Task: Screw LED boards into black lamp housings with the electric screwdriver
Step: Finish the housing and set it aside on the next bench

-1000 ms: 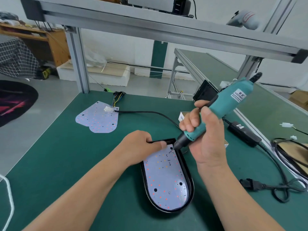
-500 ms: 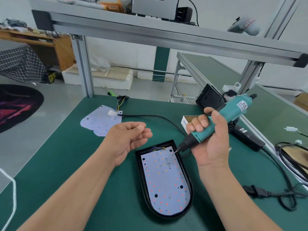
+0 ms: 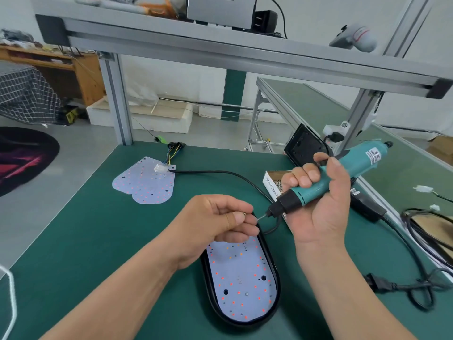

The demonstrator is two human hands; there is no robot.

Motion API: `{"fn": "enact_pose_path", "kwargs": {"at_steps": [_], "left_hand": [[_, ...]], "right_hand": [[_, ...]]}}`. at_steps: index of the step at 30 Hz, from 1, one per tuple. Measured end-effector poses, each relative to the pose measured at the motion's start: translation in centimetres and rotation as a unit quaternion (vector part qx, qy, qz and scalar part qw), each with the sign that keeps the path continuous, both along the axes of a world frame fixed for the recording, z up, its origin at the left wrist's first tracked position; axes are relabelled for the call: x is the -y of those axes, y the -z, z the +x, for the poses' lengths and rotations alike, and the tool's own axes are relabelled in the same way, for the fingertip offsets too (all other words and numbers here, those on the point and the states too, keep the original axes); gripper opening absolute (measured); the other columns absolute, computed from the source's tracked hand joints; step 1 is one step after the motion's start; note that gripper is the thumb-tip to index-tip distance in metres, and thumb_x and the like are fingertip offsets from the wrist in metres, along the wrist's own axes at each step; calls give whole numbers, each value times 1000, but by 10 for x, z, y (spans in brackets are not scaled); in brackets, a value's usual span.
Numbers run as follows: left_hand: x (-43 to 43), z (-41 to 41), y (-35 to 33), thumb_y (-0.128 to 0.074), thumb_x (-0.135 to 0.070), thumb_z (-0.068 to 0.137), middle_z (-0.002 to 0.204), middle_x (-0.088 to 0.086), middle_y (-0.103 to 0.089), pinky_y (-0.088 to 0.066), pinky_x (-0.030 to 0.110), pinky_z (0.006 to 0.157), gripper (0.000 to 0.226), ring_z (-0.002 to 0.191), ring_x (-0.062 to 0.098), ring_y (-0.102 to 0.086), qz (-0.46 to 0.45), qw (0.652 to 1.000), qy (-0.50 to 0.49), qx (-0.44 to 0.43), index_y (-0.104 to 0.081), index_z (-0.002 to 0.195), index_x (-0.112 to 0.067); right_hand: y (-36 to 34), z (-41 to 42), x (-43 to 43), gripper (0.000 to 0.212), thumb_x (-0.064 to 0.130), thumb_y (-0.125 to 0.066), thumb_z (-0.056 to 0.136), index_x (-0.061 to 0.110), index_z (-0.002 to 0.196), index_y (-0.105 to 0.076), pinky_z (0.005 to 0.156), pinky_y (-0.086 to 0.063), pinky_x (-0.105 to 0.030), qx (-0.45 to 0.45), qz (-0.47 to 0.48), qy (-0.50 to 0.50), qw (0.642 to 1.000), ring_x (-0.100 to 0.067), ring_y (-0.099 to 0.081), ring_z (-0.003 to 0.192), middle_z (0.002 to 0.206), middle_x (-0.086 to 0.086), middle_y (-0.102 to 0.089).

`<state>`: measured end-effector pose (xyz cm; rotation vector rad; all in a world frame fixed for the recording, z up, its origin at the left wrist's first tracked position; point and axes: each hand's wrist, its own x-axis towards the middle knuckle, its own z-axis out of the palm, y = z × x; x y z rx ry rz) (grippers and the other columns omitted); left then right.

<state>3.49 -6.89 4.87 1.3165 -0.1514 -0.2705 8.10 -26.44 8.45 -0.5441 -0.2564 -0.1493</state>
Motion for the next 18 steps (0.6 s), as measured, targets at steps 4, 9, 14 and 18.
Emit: {"fn": "enact_pose_path", "kwargs": {"at_steps": [4, 9, 14, 18], "left_hand": [[9, -6, 1, -65, 0, 102, 107, 19, -80, -64, 29, 72, 10, 100, 35, -79, -3, 1000, 25, -12, -70, 111, -3], [14, -8, 6, -65, -1, 103, 107, 19, -80, -64, 30, 69, 10, 100, 35, -79, -14, 999, 21, -24, -68, 113, -1], [15, -7, 7, -76, -6, 96, 88, 13, -75, -59, 28, 58, 8, 78, 18, -72, 18, 999, -30, 2, -81, 99, -11], [15, -7, 5, -81, -5, 88, 93, 19, -76, -62, 31, 65, 9, 78, 22, -73, -20, 999, -30, -25, -81, 96, -8]], "right_hand": [[-2, -1, 0, 11, 26, -62, 95, 16, 98, -60, 63, -45, -27, 1, 5, 8, 1000, -11, -40, 60, 70, 5, -40], [-1, 0, 1, 10, 26, -62, 96, 16, 98, -61, 63, -46, -27, 7, -4, 12, 1000, -12, -41, 60, 70, 5, -41], [0, 1, 2, 10, 26, -61, 98, 16, 97, -62, 63, -45, -27, 5, -5, 15, 1000, -12, -41, 61, 70, 5, -42], [-1, 1, 3, 9, 25, -59, 100, 17, 97, -62, 64, -45, -27, 3, -4, 20, 1000, -12, -40, 61, 70, 5, -42]]}}
